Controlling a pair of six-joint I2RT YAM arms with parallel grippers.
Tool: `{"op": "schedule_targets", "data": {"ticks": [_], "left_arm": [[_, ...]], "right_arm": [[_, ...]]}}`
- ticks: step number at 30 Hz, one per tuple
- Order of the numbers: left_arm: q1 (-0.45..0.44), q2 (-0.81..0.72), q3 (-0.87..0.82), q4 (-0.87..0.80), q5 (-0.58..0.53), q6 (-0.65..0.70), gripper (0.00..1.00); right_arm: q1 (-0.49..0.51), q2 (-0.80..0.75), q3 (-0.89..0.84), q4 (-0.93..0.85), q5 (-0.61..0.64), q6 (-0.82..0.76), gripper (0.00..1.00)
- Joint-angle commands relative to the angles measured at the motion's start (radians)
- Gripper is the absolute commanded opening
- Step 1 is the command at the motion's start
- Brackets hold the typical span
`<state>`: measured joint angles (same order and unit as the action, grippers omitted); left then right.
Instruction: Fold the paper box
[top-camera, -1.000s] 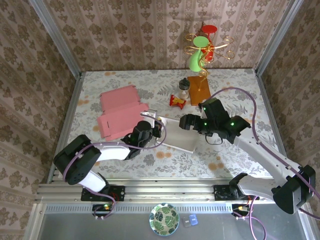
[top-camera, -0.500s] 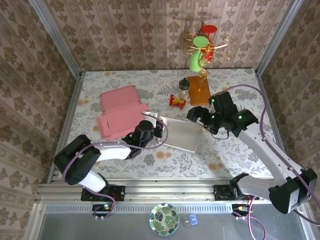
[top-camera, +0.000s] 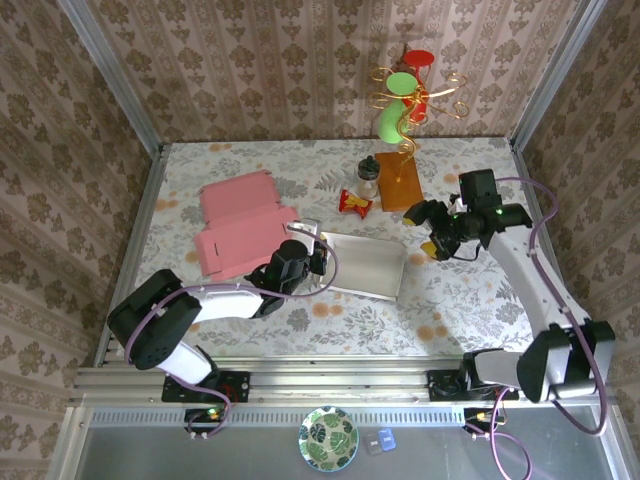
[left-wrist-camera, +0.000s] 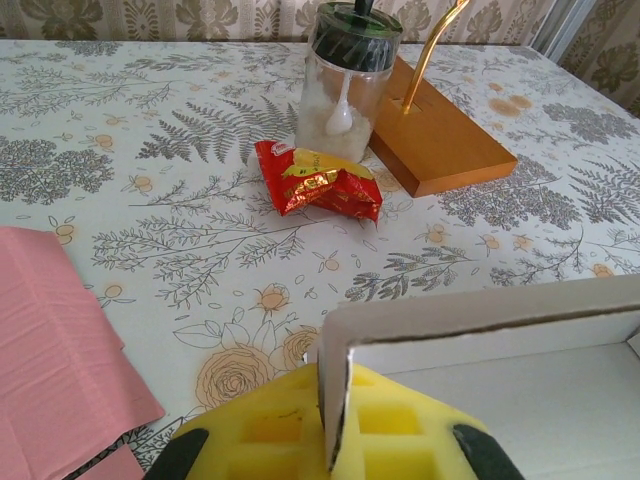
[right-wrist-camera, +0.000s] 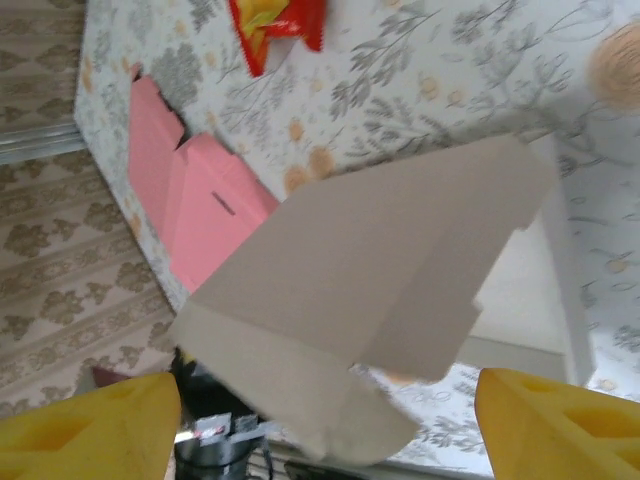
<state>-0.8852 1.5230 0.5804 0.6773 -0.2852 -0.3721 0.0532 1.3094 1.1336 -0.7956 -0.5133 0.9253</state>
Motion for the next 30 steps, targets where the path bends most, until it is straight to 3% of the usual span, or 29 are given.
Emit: {"op": "schedule_targets", "data": {"ticks": [1, 9, 17, 30], "left_arm": [[-0.006, -0.009, 0.041, -0.032, -0.008, 0.012, 0.0], [0.001, -0.022, 0.077, -0.07, 0.02, 0.001, 0.0], [0.003, -0.021, 0.087, -0.079, 0.029, -0.01, 0.0], [0.003, -0.014, 0.105, -0.082, 0.07, -0.035, 0.0]], "right_arm": [[-0.036, 0.057, 0.057, -0.075, -0.065, -0.095, 0.77], [-0.016, 0.196, 0.021, 0.01, -0.184, -0.062, 0.7], [0.001, 0.21, -0.038, 0.105, -0.246, 0.014, 0.63], [0.042, 0.194, -0.073, 0.18, -0.236, 0.102, 0.47]]}}
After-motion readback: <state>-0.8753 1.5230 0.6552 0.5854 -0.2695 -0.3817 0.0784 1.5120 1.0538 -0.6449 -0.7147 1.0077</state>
